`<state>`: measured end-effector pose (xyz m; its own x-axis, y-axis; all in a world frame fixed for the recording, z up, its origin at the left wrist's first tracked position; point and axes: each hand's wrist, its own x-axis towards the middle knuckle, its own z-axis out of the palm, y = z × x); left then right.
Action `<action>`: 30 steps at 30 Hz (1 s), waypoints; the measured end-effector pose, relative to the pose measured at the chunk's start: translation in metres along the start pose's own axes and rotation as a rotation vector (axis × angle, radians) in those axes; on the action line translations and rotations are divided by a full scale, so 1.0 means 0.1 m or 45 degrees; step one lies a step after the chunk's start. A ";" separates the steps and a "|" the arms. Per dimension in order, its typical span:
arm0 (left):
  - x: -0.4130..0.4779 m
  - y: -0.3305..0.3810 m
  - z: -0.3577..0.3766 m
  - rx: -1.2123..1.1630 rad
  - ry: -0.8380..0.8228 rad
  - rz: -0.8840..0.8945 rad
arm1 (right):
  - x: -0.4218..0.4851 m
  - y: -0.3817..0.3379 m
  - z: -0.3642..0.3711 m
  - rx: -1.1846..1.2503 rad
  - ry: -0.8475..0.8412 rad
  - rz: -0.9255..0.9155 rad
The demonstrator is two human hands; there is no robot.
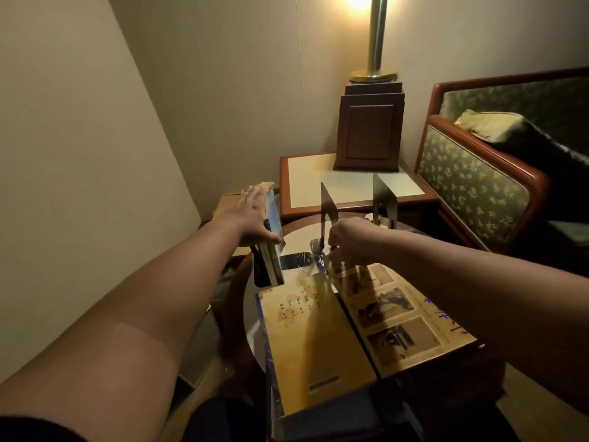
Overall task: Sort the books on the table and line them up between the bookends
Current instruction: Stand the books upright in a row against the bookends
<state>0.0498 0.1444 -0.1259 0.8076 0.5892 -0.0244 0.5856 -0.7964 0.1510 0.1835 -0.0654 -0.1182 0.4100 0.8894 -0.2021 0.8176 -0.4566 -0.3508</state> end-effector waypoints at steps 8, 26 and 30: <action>0.02 -0.05 0.04 0.001 0.017 0.017 | 0.01 -0.17 0.15 -0.477 -0.322 0.052; 0.14 -0.10 0.13 0.019 0.056 0.051 | -0.28 -0.03 0.30 -0.628 -0.290 -0.041; 0.13 -0.09 0.13 0.009 0.060 0.049 | -0.33 -0.07 0.36 -0.584 -0.225 -0.127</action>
<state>0.0558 0.1572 -0.1405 0.8254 0.5638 0.0280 0.5548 -0.8194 0.1438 0.1502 -0.0924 -0.1420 0.2785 0.8928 -0.3540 0.9591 -0.2779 0.0536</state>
